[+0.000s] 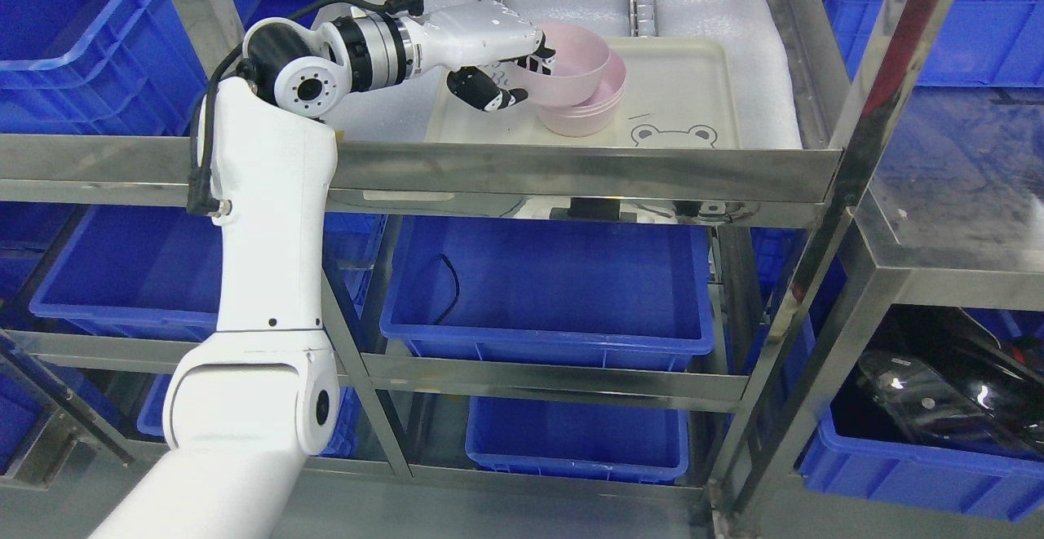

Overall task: Stack pink IKEA bowl on shelf middle layer
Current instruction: 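Carry the bowl over the frog tray onto the other pink bowl, then lower the bowl into the other bowl and open the left hand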

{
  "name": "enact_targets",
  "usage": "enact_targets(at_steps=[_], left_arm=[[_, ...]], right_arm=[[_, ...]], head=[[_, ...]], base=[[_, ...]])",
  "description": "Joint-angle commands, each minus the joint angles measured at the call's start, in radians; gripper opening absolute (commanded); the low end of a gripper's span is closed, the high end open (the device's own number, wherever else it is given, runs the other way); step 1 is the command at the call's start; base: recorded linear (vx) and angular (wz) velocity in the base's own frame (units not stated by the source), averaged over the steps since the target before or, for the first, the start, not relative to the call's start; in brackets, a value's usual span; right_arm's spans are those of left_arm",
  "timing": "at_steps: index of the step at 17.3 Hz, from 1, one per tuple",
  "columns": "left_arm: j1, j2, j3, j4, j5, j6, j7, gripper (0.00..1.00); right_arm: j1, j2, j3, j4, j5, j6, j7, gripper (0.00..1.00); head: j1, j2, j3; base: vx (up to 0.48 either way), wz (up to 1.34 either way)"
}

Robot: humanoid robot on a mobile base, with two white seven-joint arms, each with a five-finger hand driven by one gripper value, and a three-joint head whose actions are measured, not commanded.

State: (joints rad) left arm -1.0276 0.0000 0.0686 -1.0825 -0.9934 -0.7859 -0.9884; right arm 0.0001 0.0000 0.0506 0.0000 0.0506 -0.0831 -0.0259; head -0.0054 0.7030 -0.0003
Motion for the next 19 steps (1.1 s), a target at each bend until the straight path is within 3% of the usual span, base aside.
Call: enact_targets(at_steps=[1,8,19], left_arm=[[-0.034,0.017,-0.029,0.084,-0.048,0.001,0.036,0.03],[-0.039,0.017,-0.165,0.125,-0.074,0.001,0.174,0.11],[-0.055,0.017,-0.150,0.107,-0.151,0.001,0.203,0.17]], right_arm=[[0.021,-0.017,0.000,-0.018,0.000,0.000,0.000,1.00],[0.021,-0.017,0.000,-0.018,0.000,0.000,0.000,1.00],[0.021,-0.017,0.000,-0.018,0.000,0.000,0.000,1.00]], head=[[0.0000,0.000,0.000],[0.0000,0.000,0.000],[0.0000,0.000,0.000]], base=[[-0.003,0.04],[-0.001,0.01],[0.000,0.00]])
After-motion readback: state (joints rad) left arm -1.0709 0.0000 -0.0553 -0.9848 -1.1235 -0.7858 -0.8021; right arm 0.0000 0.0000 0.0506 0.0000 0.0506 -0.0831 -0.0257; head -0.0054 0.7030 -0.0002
